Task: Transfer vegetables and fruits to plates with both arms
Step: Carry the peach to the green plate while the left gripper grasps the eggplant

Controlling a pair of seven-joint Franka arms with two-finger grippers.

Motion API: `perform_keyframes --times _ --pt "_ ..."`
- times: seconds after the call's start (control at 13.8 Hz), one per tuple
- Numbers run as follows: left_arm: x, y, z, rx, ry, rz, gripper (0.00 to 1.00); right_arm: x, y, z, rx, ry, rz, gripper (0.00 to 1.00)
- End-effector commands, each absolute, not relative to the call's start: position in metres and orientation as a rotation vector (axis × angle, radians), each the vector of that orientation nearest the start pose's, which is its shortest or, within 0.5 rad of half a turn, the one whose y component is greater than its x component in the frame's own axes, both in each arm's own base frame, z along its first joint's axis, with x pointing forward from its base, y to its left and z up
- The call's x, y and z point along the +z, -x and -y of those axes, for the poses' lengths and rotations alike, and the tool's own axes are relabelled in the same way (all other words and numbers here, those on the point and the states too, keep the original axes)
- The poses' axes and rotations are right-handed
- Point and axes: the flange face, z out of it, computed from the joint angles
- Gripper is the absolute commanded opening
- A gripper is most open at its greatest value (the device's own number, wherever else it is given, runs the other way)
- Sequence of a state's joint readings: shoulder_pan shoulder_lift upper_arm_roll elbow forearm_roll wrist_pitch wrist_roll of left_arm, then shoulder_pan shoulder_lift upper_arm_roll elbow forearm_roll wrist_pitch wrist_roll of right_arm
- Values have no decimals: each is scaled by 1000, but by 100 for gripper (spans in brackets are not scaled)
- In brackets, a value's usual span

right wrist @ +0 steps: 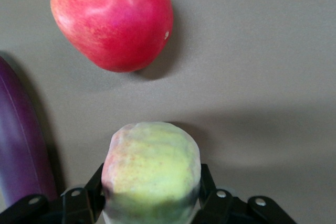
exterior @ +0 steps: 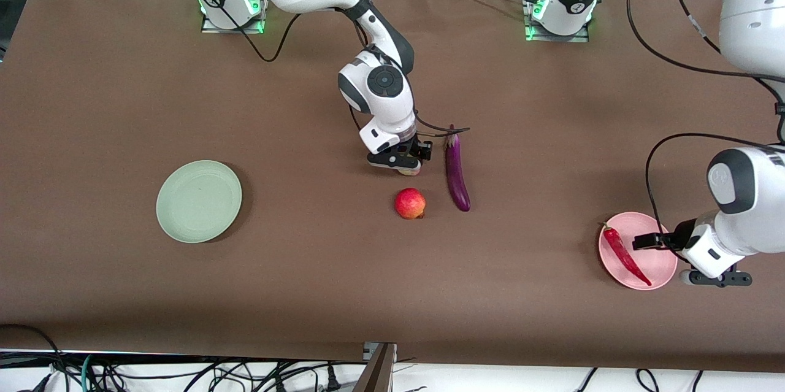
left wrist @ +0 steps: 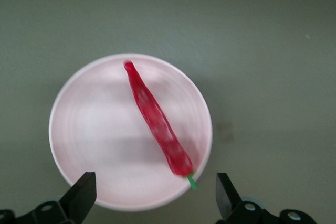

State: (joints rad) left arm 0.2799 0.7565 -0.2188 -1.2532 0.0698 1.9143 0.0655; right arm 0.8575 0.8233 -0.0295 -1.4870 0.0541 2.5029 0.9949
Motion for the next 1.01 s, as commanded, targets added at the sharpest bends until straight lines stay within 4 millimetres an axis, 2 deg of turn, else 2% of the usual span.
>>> perform_keyframes --times 0.0,0.07,0.22,0.29,0.43,0.65,0.8,0.94 --pt "342 -707 -54 350 3237 80 100 236 -502 -540 -189 2965 -265 38" --pt "347 -700 -25 406 3250 69 100 252 -507 -531 -160 2994 -259 38" --pt "349 -679 22 474 3235 116 100 296 -525 -501 -97 3049 -182 38" --pt "356 -674 47 477 3243 110 100 310 -536 -476 -34 3101 -127 38" --pt "354 -660 94 523 3252 73 100 325 -557 -426 61 3181 7 38" --pt "334 -641 179 432 3277 238 100 338 -592 -344 189 3265 235 38" --pt "309 -621 239 354 3291 298 100 340 -618 -278 258 3274 422 38" --pt "276 -601 275 318 3306 297 100 329 -641 -207 310 3235 515 38"
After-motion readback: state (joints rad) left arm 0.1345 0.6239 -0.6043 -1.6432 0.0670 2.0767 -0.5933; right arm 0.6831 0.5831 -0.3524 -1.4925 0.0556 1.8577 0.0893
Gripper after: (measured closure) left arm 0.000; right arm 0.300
